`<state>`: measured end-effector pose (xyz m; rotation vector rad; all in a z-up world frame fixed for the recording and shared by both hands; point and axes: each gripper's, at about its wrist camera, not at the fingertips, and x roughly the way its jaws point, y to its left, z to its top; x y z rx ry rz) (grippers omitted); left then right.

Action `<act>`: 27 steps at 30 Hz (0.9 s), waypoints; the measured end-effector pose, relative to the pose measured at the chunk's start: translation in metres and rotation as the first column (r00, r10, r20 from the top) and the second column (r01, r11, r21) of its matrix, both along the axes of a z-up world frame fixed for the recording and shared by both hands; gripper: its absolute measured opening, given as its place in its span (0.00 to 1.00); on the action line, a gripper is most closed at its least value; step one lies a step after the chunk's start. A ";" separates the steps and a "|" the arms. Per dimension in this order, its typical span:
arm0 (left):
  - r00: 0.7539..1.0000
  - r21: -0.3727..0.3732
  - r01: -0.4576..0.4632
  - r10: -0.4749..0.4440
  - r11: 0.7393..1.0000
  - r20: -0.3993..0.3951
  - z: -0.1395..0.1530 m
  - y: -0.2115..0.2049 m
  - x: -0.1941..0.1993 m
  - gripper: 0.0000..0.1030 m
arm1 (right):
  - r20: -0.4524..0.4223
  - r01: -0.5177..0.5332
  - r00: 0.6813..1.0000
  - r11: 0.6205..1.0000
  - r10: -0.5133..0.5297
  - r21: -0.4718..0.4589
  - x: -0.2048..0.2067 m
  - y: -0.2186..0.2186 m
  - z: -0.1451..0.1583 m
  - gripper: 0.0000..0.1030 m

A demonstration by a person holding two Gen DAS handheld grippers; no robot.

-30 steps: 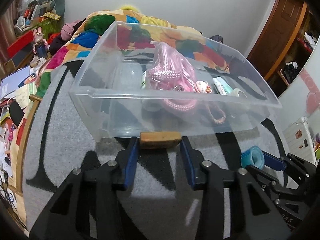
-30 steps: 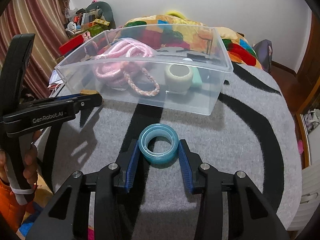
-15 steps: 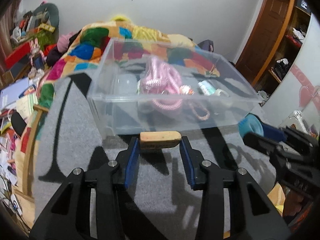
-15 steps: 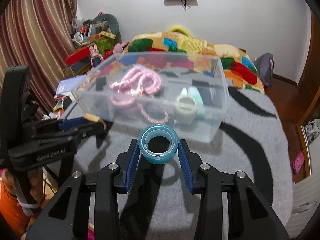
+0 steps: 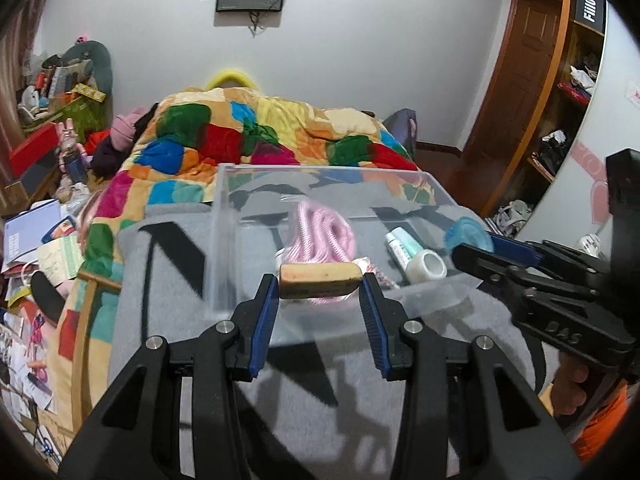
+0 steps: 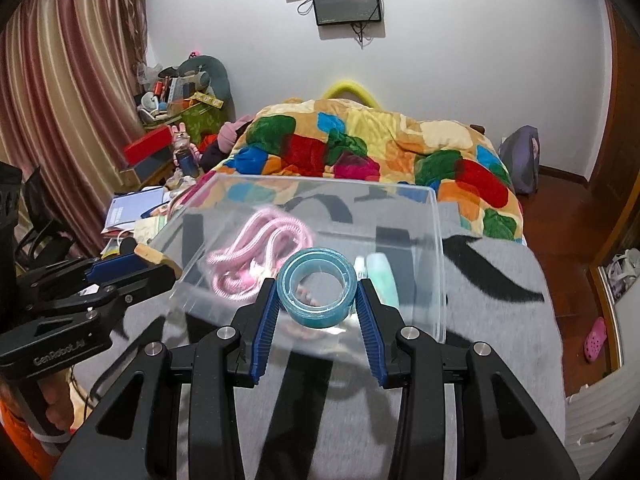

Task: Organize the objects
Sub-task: 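Grasp the wooden block with the left tool while the right tool grasps the blue tape roll, then drop the wooden block and blue tape roll into the box with both tools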

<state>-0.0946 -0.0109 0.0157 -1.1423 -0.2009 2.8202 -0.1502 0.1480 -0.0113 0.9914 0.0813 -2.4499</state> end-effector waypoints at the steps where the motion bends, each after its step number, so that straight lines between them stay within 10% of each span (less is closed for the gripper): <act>1: 1.000 0.000 0.008 -0.008 1.000 0.003 -0.001 0.002 -0.004 0.40 | 0.002 0.005 1.000 1.000 -0.005 0.007 -0.004 -0.002 -0.002 0.35; 13: 0.995 -0.040 0.078 -0.075 0.996 0.068 -0.025 0.026 -0.042 0.42 | 0.087 -0.008 0.996 0.998 0.003 0.057 -0.038 -0.014 -0.031 0.35; 27: 0.995 -0.051 0.088 -0.090 0.995 -0.035 0.007 0.016 -0.002 0.44 | 0.020 -0.037 0.999 0.999 0.037 0.027 -0.007 -0.004 -0.003 0.37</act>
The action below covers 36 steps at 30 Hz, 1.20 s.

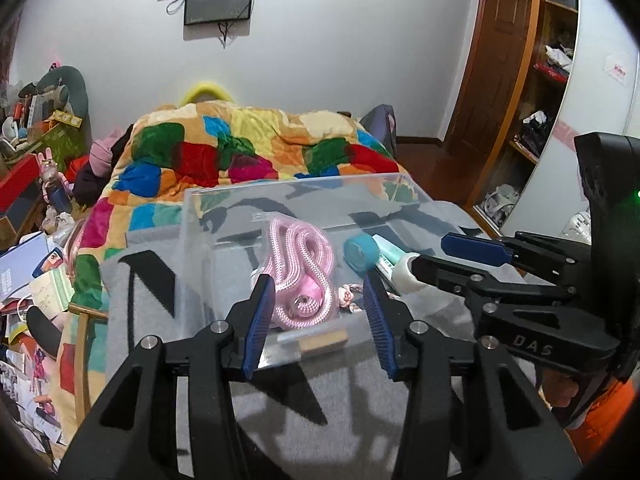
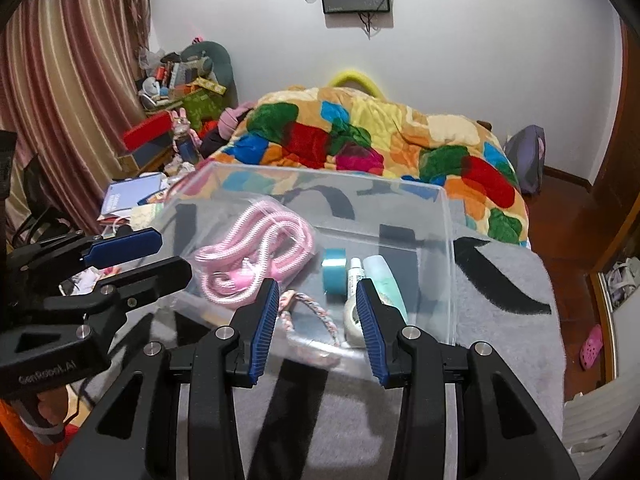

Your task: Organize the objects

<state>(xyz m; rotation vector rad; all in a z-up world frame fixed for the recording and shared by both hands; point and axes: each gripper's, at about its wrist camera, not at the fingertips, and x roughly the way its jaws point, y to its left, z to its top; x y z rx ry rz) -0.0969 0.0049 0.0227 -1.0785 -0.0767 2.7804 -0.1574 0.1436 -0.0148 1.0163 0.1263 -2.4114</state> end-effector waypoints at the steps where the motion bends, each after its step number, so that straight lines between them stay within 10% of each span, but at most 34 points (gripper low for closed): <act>1: 1.000 0.000 -0.002 0.002 1.000 -0.005 0.001 -0.001 0.004 0.46 | -0.007 -0.003 1.000 1.000 0.003 -0.009 0.005 0.002 0.003 0.38; 17: 0.997 0.011 -0.033 0.034 0.999 -0.067 -0.006 -0.006 0.058 0.78 | -0.054 -0.004 0.999 1.000 0.002 -0.031 0.062 0.016 0.003 0.61; 36: 0.999 0.005 -0.022 0.022 1.000 -0.026 -0.021 0.009 0.065 0.78 | -0.005 0.015 1.000 0.999 -0.016 -0.046 0.068 0.025 -0.013 0.61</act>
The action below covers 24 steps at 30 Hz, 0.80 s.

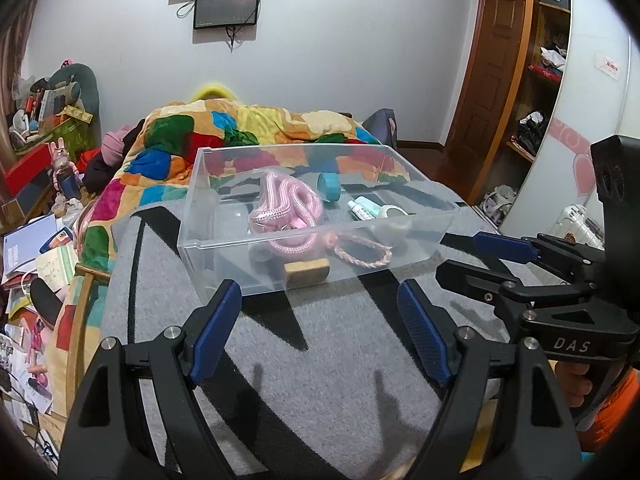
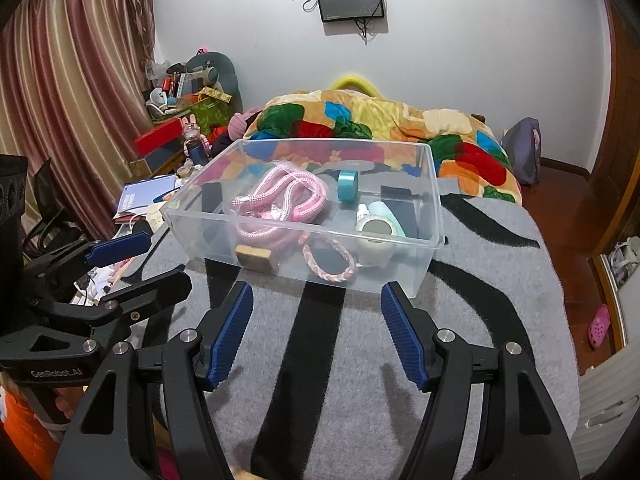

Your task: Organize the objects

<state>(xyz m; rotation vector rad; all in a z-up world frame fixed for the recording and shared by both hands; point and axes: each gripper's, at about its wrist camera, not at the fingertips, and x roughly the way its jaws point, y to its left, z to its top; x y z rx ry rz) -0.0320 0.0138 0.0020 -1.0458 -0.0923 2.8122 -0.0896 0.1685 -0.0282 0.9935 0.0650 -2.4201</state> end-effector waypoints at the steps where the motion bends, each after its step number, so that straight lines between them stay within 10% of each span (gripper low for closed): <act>1: 1.000 0.000 0.000 0.000 1.000 0.000 0.000 0.000 0.000 0.78 | 0.001 -0.001 1.000 1.000 0.001 0.000 0.000 0.000 0.000 0.61; 24: 1.000 0.001 0.000 0.000 1.000 0.001 0.000 -0.001 0.000 0.79 | 0.004 -0.009 1.000 1.000 0.009 -0.002 0.001 -0.003 -0.001 0.61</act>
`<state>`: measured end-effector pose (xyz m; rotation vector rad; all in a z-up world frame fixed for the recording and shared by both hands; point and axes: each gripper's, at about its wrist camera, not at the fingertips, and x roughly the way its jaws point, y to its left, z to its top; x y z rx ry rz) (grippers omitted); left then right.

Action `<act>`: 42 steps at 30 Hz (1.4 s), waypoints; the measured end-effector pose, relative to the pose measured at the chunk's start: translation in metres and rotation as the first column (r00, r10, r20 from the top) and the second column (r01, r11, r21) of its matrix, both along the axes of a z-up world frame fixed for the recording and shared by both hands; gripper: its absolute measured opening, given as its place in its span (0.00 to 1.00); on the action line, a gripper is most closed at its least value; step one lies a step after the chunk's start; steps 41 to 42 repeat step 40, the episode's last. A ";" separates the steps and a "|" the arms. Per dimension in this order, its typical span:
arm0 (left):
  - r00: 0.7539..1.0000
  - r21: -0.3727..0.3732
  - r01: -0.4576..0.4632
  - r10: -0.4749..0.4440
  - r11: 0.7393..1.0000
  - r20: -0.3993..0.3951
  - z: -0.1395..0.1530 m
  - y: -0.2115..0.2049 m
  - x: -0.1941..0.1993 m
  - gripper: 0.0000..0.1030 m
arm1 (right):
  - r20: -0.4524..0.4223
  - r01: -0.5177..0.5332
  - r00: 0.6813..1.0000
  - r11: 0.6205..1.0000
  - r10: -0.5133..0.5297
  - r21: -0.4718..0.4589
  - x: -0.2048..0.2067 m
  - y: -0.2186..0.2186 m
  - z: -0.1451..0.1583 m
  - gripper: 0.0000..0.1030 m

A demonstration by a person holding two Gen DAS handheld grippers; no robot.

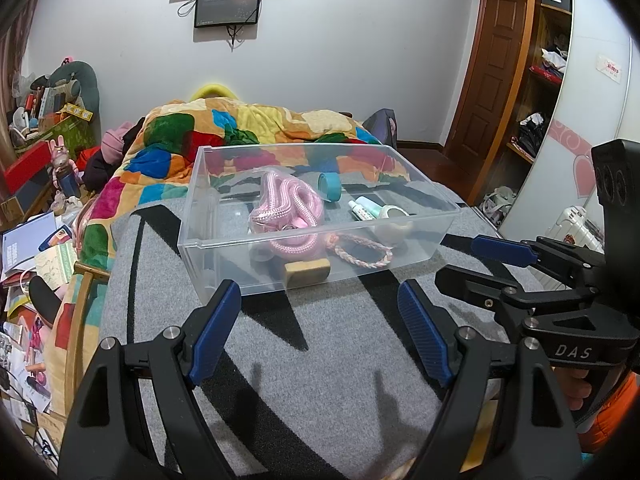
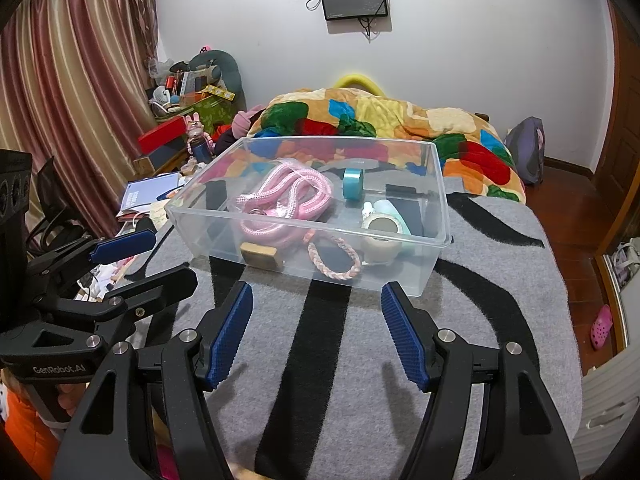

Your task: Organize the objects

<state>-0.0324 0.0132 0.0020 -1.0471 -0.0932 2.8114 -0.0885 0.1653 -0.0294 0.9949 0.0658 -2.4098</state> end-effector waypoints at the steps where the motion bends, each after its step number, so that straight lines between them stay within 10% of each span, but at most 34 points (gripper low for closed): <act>1: 1.000 0.000 0.000 0.000 1.000 0.000 0.000 0.000 0.000 0.79 | 0.000 0.000 1.000 1.000 0.000 0.000 0.000 0.000 0.000 0.61; 42: 1.000 0.024 -0.015 0.015 1.000 0.006 0.000 0.002 0.001 0.88 | 0.010 0.000 1.000 1.000 0.000 -0.001 0.008 -0.006 -0.005 0.63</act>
